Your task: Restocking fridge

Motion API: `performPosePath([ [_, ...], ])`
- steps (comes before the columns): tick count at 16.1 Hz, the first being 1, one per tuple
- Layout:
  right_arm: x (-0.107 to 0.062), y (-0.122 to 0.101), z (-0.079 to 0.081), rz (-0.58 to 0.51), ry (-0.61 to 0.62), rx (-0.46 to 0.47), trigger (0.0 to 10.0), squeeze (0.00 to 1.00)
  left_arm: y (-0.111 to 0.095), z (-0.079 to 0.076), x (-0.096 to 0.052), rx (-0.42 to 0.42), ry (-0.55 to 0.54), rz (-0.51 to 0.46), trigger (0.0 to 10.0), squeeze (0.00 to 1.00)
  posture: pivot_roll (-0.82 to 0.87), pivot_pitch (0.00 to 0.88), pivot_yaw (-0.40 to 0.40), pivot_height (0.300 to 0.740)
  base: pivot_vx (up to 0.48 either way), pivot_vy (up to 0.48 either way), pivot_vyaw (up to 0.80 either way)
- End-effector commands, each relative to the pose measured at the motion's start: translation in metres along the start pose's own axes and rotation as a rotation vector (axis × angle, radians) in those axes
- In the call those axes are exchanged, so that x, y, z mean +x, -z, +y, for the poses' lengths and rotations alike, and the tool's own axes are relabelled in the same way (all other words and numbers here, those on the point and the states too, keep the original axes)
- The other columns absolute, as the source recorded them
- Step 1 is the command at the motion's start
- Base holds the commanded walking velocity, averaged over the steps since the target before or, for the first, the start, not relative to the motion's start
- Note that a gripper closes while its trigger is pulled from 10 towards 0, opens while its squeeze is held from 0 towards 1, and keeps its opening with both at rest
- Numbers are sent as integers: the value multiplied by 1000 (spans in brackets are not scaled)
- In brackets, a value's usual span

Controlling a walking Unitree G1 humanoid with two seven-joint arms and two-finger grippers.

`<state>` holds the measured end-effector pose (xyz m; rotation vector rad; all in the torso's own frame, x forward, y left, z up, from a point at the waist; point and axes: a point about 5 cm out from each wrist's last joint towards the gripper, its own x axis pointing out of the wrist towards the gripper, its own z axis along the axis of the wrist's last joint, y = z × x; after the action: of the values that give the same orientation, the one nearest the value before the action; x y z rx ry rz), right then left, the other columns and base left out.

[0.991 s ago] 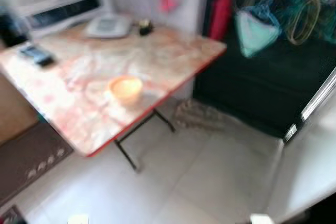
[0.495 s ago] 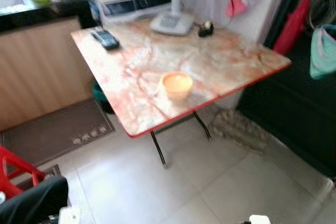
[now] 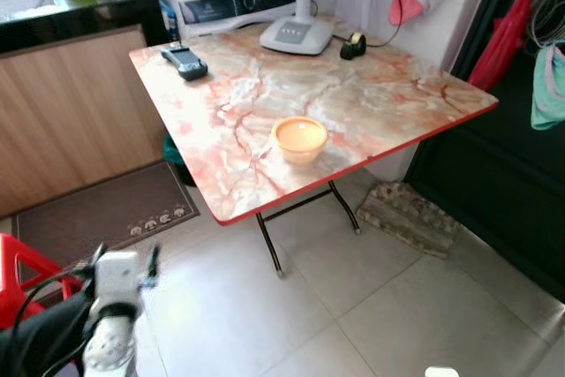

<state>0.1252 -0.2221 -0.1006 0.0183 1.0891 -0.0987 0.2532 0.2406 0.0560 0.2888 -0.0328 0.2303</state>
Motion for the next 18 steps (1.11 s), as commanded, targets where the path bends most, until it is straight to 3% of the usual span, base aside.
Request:
performPosePath([
  [1,0,0,0,4,-3,-4,10000,0,-19,-10,0,5,54,-85,10000,0,75,15,-28,740,0,0,0],
  [5,0,-1,0,-1,-5,1,10000,0,-65,-47,8,-128,212,-204,10000,0,74,14,-27,740,0,0,0],
  [6,0,-1,0,-2,-4,3,10000,0,-72,-50,12,-147,207,-213,10000,0,73,13,-27,740,0,0,0],
  [10,0,-2,1,-9,-3,13,10000,0,-83,-52,16,-177,190,-213,10000,0,67,7,-23,740,0,0,0],
  [18,1,-2,3,-10,-4,33,10000,0,-88,-51,19,-208,211,-170,10000,0,57,0,-8,740,274,0,-52],
])
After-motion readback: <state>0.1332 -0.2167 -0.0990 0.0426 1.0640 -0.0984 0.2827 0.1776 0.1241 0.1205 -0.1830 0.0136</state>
